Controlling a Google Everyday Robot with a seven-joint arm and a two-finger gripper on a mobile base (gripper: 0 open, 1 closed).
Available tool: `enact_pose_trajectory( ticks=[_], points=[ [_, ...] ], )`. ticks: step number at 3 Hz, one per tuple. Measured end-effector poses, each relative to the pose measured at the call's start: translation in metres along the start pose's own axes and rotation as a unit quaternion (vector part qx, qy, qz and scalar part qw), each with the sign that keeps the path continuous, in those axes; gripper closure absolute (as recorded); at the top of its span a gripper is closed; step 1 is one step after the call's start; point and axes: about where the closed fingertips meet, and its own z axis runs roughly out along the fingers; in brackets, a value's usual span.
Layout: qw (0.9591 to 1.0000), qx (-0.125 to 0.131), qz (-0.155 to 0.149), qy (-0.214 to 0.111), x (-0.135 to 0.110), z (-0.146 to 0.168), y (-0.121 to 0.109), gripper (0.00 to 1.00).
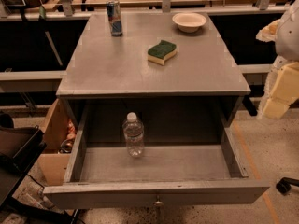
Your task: Pick water bottle from top drawer and place on counter
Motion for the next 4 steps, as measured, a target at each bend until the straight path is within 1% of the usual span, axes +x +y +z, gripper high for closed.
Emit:
enact_pose_trajectory(
  ticks=[1, 2, 3, 4],
  points=[
    [1.0, 0.0, 0.0, 0.0, 0.0, 0.0, 0.0, 0.0],
    [0.9987, -0.015, 0.016, -0.045, -0.006, 0.018, 0.003, 0.0],
    [0.9907, -0.037, 0.041, -0.124, -0.001, 0.066, 0.022, 0.0],
    [0.9712, -0.045, 0.063, -0.226, 0.001, 0.124, 0.047, 0.0]
  ],
)
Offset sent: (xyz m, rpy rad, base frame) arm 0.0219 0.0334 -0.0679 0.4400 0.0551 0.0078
